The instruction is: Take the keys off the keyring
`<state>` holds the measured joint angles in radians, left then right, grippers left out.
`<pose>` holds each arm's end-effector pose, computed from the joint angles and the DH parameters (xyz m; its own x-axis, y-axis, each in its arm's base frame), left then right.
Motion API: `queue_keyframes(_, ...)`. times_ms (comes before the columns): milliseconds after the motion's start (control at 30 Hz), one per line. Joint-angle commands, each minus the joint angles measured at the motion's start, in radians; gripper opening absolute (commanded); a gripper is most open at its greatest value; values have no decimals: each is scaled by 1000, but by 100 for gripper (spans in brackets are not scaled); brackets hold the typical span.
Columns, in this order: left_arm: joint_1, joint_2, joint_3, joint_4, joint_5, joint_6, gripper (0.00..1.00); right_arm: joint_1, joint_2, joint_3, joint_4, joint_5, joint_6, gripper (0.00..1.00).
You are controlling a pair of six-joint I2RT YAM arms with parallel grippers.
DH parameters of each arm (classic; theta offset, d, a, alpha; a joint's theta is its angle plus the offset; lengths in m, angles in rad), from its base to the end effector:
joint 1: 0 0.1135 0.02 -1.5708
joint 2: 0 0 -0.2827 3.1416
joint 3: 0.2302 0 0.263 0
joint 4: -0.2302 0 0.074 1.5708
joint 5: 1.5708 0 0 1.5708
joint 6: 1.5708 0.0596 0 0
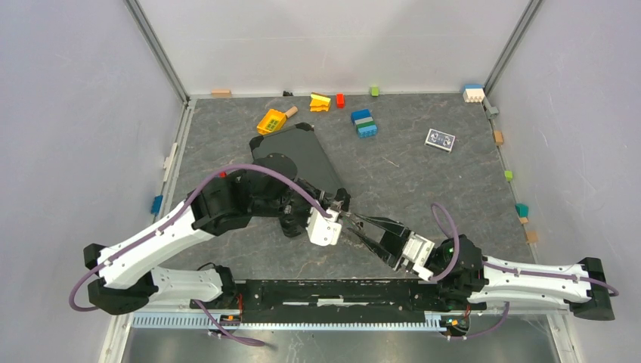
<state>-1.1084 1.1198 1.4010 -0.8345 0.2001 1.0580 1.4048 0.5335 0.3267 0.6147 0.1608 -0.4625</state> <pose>0.0959 -0.2190 0.4271 0.7150 0.4798 -0.5084 0.6716 -0.2696 0.6901 0.0361 0.1577 0.3161 0.4822 0.2127 -0.8499 -0.8203 0.4503 -0.3527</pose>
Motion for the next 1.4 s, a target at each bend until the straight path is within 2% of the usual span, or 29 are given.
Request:
queue_keyframes(0, -6, 13, 71, 69, -7, -127, 2, -1, 8, 11, 99, -1, -24, 40)
queue_keyframes(267, -6, 36, 96, 69, -27, -248, 2, -2, 78, 35, 90, 15, -41, 40)
queue_keyframes(567, -5, 47, 137, 38, -73, -370, 2, -2, 105, 34, 142, 106, -51, 42)
queue_keyframes(900, -5, 52, 163, -14, -22, -407, 2, -1, 98, 33, 173, 151, -77, 46)
queue_keyframes(1200, -6, 54, 158, -25, 12, -414, 2, -1, 157, 81, 190, 149, -121, 51)
queue_keyframes(1367, -6, 53, 156, -26, 21, -413, 2, -1, 191, 94, 226, 148, -119, 50)
